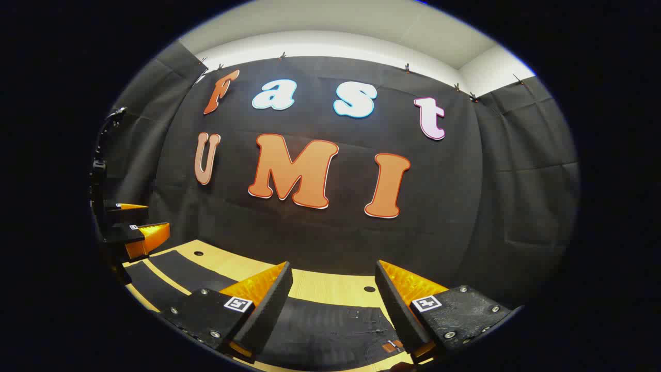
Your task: Grasp the waist and the cuffs of the jeans and fold them to make the two legs overlap; first hold the waist and fold one-third of the jeans toward the cuffs, then hold the cuffs and fold the remaining one-third in the same direction to finish folding.
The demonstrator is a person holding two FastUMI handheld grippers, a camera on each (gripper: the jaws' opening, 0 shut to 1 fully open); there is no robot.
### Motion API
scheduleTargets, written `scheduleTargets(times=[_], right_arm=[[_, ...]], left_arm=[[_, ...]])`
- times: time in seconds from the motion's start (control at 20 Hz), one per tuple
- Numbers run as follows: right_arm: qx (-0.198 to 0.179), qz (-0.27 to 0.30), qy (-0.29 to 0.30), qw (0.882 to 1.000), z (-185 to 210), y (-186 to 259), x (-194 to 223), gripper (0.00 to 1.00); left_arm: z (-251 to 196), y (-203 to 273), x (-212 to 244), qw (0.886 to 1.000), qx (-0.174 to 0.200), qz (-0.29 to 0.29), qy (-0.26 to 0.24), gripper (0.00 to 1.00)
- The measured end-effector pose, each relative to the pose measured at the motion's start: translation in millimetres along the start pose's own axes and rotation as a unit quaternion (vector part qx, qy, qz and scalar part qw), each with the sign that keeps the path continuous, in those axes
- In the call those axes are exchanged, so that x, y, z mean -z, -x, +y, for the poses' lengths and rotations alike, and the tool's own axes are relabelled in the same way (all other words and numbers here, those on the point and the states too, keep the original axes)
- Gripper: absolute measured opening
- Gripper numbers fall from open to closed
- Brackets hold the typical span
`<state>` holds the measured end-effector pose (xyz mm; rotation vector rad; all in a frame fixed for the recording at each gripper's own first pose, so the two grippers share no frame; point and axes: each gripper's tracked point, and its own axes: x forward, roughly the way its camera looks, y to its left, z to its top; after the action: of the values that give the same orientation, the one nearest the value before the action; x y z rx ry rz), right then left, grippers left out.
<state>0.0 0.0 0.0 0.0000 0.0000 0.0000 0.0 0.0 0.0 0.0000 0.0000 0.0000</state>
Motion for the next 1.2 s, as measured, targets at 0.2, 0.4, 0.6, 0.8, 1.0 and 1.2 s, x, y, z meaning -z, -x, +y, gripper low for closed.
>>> scheduleTargets(times=[0.2,0.4,0.6,0.8,1.0,1.2], right_arm=[[-0.026,0.006,-0.015,1.000,-1,-17,7,0.96],[-0.044,-0.003,-0.017,0.999,-9,-33,12,0.96],[-0.059,0.004,-0.023,0.998,-1,-44,19,0.96],[-0.045,0.005,-0.023,0.999,8,-49,17,0.97],[-0.020,0.007,-0.040,0.999,29,-51,9,0.97],[-0.011,0.016,-0.040,0.999,52,-53,8,0.97]], left_arm=[[11,4,-9,0.999,-0.039,-0.019,-0.005,1.00],[26,1,-16,0.995,-0.085,-0.040,-0.016,1.00],[24,2,-7,0.995,-0.093,-0.029,-0.022,0.97],[23,-8,-15,0.996,-0.066,-0.040,-0.043,1.00],[37,-19,-19,0.997,-0.032,-0.045,-0.052,0.98],[60,-34,-9,0.997,-0.022,-0.025,-0.066,1.00]])
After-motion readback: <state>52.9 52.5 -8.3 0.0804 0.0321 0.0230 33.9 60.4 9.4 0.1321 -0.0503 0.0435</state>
